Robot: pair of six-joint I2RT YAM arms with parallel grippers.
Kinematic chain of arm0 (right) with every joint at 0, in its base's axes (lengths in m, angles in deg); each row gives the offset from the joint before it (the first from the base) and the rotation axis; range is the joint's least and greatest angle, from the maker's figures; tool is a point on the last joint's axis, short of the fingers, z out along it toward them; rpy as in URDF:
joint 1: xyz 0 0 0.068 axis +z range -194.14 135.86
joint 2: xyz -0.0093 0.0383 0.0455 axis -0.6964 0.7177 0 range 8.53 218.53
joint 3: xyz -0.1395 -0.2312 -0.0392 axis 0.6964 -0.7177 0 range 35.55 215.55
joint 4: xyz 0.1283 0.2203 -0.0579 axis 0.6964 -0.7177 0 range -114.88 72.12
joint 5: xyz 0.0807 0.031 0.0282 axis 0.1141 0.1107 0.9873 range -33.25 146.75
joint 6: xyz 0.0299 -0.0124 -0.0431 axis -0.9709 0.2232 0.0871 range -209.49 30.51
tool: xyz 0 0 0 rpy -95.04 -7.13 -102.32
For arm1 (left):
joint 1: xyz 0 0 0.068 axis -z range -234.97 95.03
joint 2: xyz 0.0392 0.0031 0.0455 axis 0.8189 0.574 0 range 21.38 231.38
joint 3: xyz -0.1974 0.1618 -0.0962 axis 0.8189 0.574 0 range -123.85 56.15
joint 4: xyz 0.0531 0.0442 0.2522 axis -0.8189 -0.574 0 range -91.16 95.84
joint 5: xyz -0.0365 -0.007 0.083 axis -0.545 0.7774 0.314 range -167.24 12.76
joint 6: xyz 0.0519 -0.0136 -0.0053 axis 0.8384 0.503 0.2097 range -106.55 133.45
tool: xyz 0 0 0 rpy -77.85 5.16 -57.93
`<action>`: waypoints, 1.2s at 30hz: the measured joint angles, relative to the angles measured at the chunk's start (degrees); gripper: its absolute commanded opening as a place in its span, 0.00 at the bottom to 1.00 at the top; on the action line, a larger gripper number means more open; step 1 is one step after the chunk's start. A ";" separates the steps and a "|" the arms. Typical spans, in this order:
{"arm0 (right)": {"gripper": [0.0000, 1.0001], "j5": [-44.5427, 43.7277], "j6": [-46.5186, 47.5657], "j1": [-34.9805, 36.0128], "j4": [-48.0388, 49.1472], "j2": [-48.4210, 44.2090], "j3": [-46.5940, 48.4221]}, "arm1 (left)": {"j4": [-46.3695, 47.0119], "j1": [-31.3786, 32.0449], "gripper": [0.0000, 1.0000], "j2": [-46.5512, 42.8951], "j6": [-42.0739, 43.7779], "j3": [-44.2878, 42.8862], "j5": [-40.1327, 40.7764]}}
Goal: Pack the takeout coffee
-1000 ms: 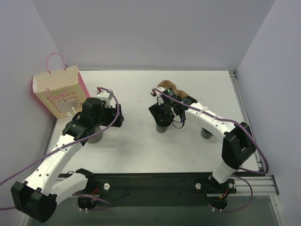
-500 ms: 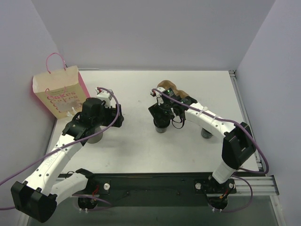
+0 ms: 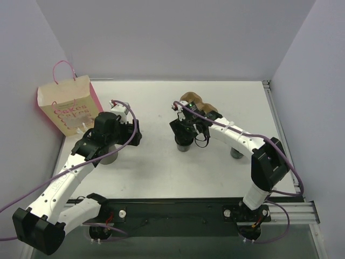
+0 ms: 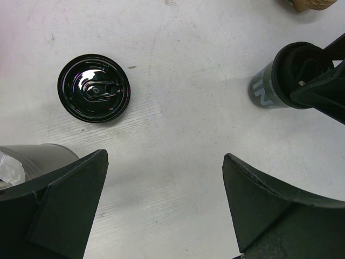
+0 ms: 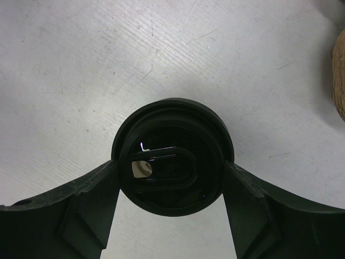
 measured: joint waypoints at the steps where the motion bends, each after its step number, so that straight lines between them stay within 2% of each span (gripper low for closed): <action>1: 0.68 -0.35 -0.42 0.17 0.28 0.13 0.00 | 0.00 0.00 0.97 0.00 0.00 0.00 0.00; 8: 0.64 -3.98 -4.28 1.25 1.42 0.59 -0.02 | -0.02 0.00 0.97 0.00 0.04 0.00 0.02; 16: 0.65 -9.03 -10.08 0.72 1.01 -1.27 -2.01 | -0.15 0.00 0.97 -0.02 0.07 0.00 0.04; 20: 0.63 -10.49 -11.87 -3.28 -0.37 -4.17 -4.70 | -0.17 0.02 0.97 -0.02 0.09 0.00 0.04; 25: 0.63 -12.41 -12.70 -11.69 -2.51 -8.15 -8.28 | -0.26 0.02 0.97 -0.02 0.13 0.00 0.02; 32: 0.64 -12.02 -12.61 -19.74 -2.75 -9.09 -9.14 | -0.31 0.02 0.97 -0.09 0.15 0.00 0.04; 36: 0.74 -9.53 -12.33 -22.64 -2.27 -9.09 -9.20 | -0.33 0.02 0.97 -0.11 0.17 0.00 0.11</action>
